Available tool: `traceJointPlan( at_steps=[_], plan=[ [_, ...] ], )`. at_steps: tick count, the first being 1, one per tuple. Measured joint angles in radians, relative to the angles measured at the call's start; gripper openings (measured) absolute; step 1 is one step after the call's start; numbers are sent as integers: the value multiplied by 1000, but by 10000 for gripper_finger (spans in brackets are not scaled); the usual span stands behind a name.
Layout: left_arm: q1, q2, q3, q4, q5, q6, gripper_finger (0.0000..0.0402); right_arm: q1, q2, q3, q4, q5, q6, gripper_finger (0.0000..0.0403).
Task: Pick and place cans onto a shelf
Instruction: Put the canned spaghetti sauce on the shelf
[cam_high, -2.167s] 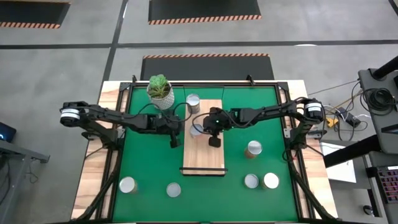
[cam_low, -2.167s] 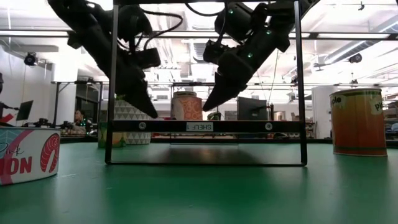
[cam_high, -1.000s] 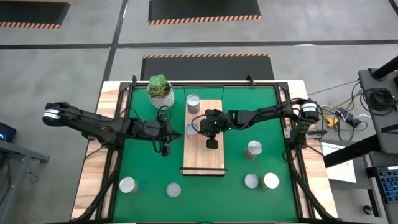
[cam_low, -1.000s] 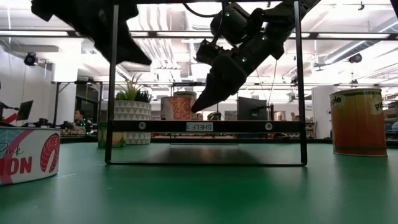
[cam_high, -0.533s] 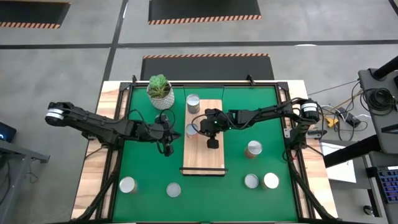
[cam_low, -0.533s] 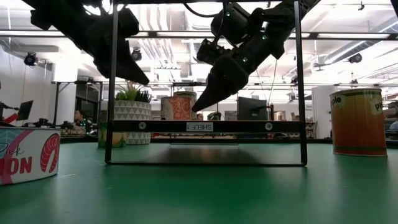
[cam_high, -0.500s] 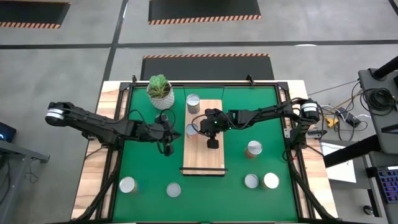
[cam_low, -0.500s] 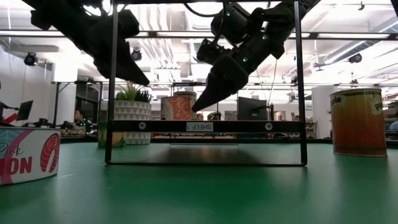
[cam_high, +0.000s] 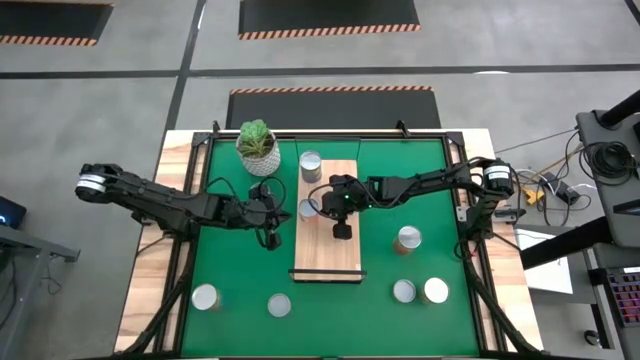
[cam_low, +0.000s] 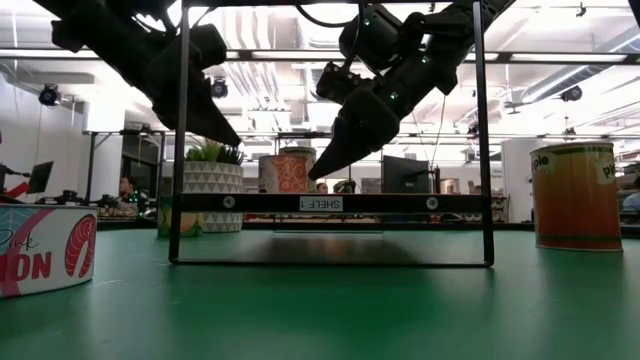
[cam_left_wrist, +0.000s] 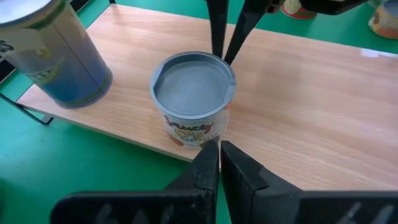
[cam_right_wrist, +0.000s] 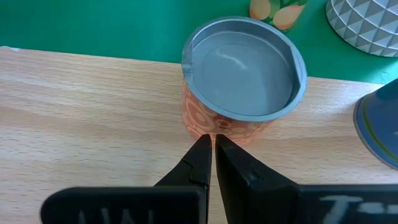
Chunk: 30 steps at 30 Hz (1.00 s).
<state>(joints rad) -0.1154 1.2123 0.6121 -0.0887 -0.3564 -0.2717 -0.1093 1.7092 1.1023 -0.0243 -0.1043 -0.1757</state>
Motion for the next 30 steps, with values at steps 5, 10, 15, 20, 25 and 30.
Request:
traceJointPlan(
  at_steps=[5,10,15,20,25,30],
  plan=[
    [0,4,0,0,-3,0,0,0,0,0,0,0,1,13],
    [0,4,0,0,-3,0,0,0,0,0,1,0,0,13],
    [0,4,0,0,-4,0,0,0,1,0,2,0,0,13],
    [0,4,0,0,-4,0,0,0,1,1,-1,0,0,13],
    [0,4,0,0,-4,0,0,0,1,37,-22,1,0,13],
    [0,4,0,0,-4,-3,0,0,1,81,-98,3,0,13]
  ],
)
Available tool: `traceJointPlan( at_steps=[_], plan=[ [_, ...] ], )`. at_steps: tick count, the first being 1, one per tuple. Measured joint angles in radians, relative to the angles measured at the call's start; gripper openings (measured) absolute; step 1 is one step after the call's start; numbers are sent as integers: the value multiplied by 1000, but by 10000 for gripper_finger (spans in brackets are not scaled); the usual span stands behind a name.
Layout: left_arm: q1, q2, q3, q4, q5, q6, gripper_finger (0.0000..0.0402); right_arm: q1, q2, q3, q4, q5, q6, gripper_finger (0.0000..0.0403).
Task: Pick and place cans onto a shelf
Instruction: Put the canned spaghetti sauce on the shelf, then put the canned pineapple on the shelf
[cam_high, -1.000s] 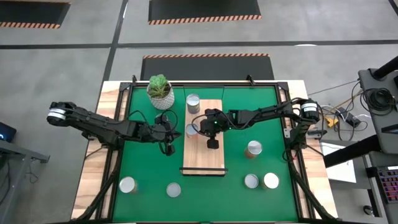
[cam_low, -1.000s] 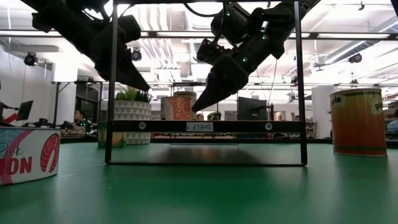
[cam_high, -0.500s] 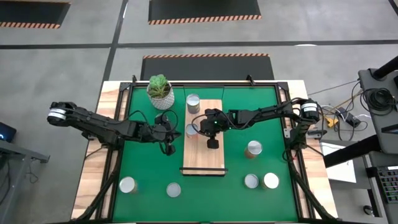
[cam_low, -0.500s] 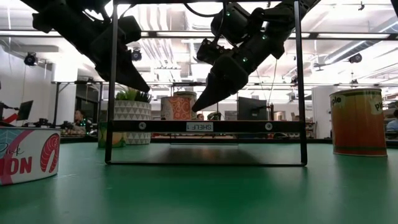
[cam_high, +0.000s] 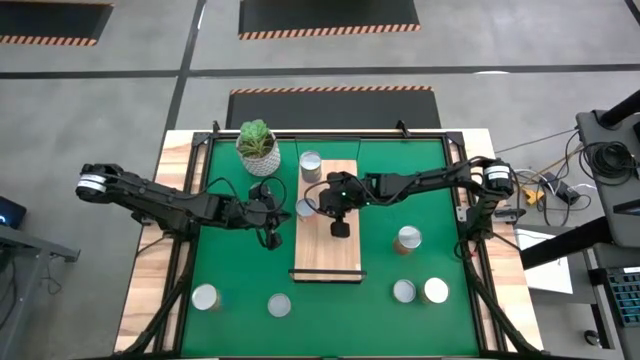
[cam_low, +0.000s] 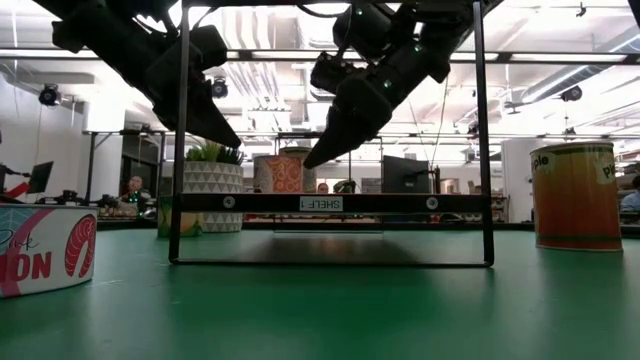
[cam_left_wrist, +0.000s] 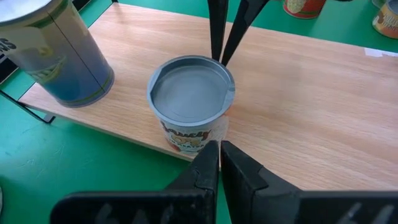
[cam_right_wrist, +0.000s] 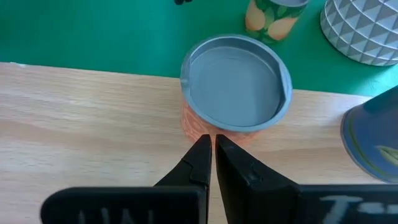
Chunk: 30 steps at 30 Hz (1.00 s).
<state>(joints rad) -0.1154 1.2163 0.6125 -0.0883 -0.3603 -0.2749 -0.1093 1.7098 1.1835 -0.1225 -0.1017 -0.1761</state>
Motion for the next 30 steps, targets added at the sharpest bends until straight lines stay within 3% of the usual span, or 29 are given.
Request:
traceJointPlan(
  at_steps=[11,19,27,30],
  plan=[
    [0,0,0,0,0,0,0,2,-2,149,-349,81,8,13],
    [1,0,0,0,0,3,0,26,-4,333,-735,172,35,13],
    [1,0,0,0,0,3,0,69,-14,477,-1128,165,222,13],
    [1,0,0,0,0,3,0,93,-43,470,-1223,104,331,13]
  ],
)
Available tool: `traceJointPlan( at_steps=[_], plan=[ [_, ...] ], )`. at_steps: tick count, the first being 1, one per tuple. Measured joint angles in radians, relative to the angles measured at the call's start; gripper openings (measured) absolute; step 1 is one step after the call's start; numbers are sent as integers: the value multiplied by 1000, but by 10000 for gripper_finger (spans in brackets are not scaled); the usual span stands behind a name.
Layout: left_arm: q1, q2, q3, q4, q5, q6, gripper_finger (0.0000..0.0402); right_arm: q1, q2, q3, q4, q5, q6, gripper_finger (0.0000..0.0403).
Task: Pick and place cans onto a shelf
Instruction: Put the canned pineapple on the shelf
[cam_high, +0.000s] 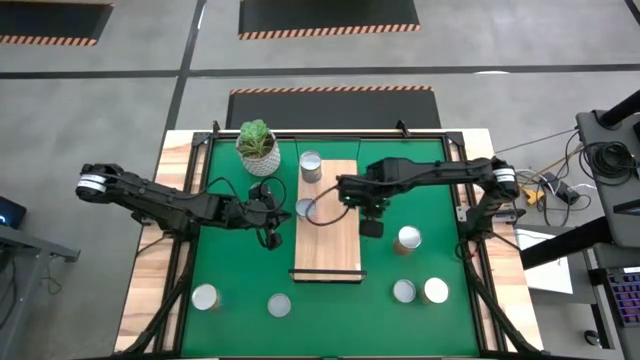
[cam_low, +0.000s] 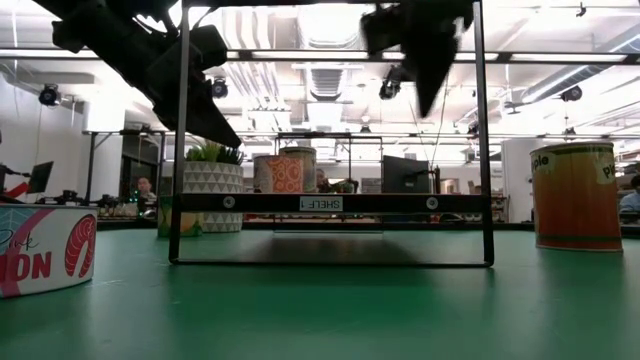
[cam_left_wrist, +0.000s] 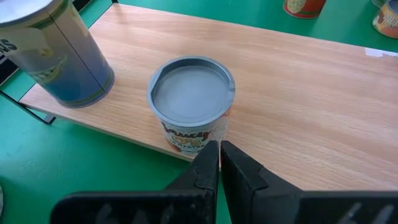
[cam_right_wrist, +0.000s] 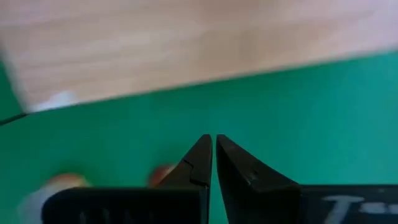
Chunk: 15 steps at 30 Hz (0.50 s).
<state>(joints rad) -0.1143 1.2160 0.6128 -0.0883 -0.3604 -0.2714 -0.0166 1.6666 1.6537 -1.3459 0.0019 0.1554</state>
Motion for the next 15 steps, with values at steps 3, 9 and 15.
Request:
traceJointPlan(
  at_steps=[3,9,15],
  plan=[
    [0,0,0,-1,0,6,0,31,-42,-35,-54,-70,122,13],
    [0,0,0,-1,0,50,0,90,-137,-104,-119,-115,349,13],
    [0,0,0,-1,0,62,0,133,-256,-207,-115,-90,574,13]
  ],
)
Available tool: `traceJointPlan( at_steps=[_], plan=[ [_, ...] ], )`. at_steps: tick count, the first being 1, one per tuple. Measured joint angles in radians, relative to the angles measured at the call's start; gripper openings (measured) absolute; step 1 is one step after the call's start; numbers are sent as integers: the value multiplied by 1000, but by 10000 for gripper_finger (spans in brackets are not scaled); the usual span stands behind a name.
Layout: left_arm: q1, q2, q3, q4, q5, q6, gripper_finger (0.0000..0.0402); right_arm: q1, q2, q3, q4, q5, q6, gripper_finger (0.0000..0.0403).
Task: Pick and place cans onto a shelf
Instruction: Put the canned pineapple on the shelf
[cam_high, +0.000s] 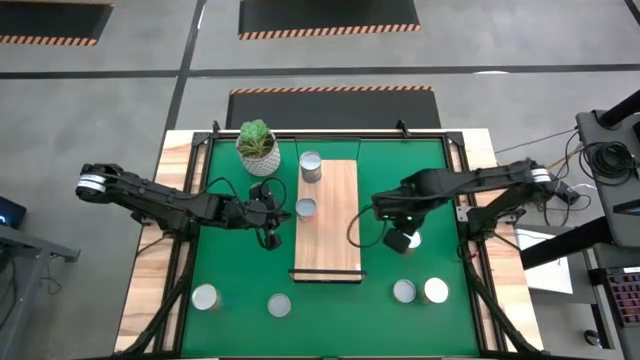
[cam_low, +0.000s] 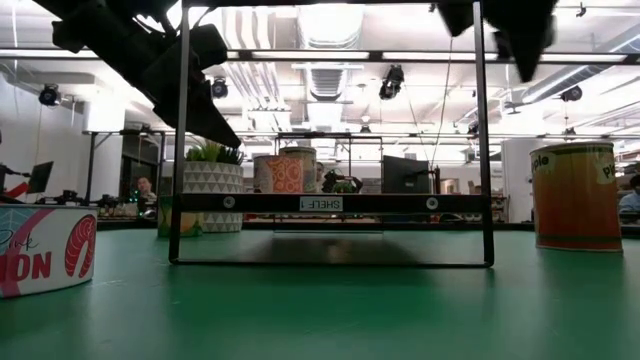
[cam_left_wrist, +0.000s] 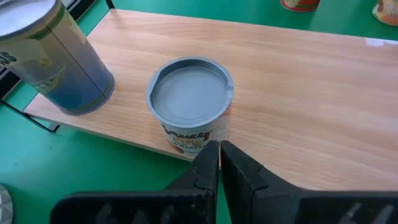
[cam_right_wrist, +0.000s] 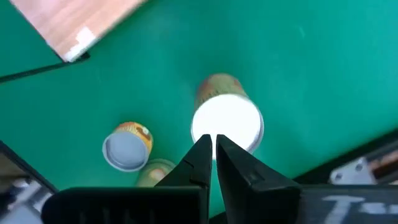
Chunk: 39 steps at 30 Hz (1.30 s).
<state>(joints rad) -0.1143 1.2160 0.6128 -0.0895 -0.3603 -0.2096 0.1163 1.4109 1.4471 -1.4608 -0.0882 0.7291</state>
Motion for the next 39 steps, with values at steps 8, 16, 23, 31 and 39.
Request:
traceJointPlan(
  at_steps=[8,16,23,31,39],
  plan=[
    [0,0,0,0,0,37,0,34,-109,-162,14,3,240,101],
    [0,0,0,0,0,71,0,94,-117,-243,46,3,319,276],
    [0,0,0,0,0,71,0,113,-61,-281,156,10,270,367],
    [0,0,0,0,0,79,0,113,9,-340,175,12,168,373],
    [0,0,0,1,0,79,0,113,7,-370,244,83,146,329]
  ],
)
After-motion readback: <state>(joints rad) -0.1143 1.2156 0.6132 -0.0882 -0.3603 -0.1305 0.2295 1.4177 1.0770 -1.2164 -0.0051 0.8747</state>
